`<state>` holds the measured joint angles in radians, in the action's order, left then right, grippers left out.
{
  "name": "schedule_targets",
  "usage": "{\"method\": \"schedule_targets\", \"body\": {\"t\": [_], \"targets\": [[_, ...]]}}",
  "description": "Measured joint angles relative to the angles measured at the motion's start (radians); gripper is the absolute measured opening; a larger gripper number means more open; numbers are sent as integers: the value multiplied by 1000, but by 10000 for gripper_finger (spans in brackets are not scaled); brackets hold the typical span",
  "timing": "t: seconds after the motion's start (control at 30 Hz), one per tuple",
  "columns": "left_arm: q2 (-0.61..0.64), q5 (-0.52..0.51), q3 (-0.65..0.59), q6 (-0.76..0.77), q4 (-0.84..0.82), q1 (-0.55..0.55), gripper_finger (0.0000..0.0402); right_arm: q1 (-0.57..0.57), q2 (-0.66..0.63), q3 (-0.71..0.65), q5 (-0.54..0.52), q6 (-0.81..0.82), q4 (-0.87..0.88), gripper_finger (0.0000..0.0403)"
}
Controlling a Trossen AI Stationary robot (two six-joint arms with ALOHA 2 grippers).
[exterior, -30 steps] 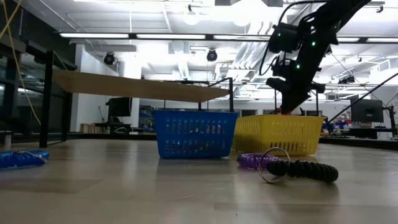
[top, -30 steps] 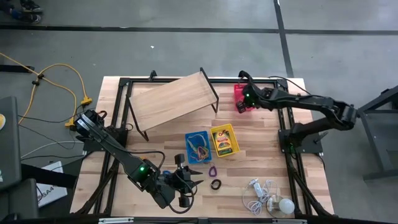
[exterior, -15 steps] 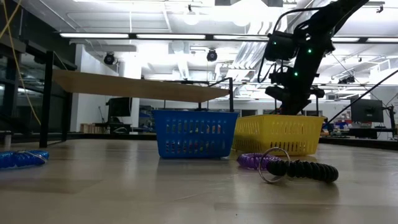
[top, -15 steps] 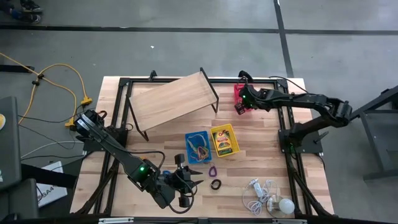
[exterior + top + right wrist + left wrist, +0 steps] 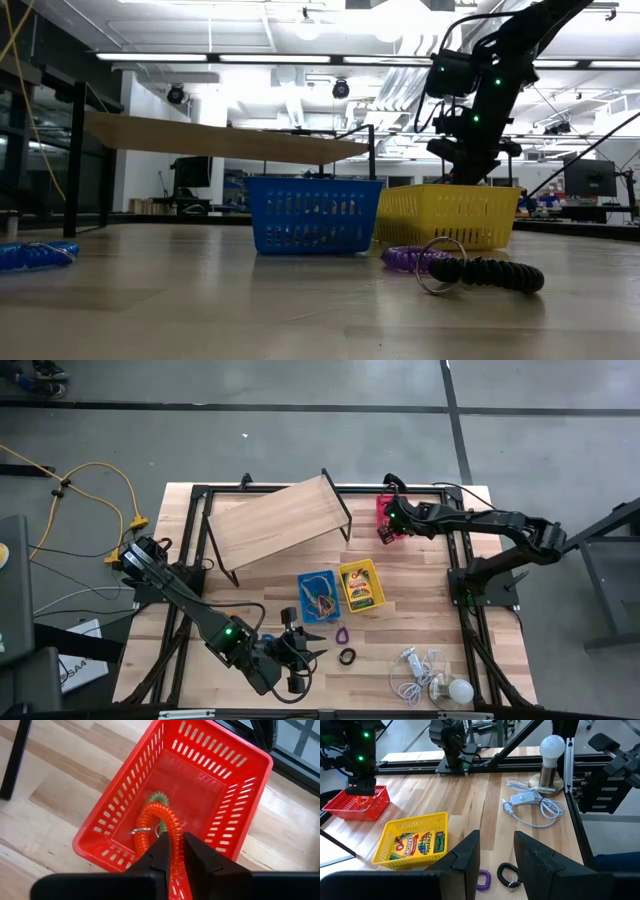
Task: Pick & Place Office Desk Supplies
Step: Put the red spring keychain into the red bin, then put the black spring keychain into the red bin
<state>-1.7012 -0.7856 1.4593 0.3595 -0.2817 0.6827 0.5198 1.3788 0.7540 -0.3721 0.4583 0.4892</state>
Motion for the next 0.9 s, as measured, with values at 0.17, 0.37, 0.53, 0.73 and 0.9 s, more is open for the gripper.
{"method": "schedule_targets", "body": {"t": [0.17,0.37,0.53,0.73,0.9], "targets": [[0,0,0,0,0,0,113,0,0,0,0,-10,0,74],[0,0,0,0,0,0,113,0,0,0,0,-10,0,118],[0,0,0,0,0,0,113,0,0,0,0,-10,0,129],[0,0,0,0,0,0,113,0,0,0,4,-9,-3,127],[0,0,0,0,0,0,113,0,0,0,5,-8,-16,127]]}}
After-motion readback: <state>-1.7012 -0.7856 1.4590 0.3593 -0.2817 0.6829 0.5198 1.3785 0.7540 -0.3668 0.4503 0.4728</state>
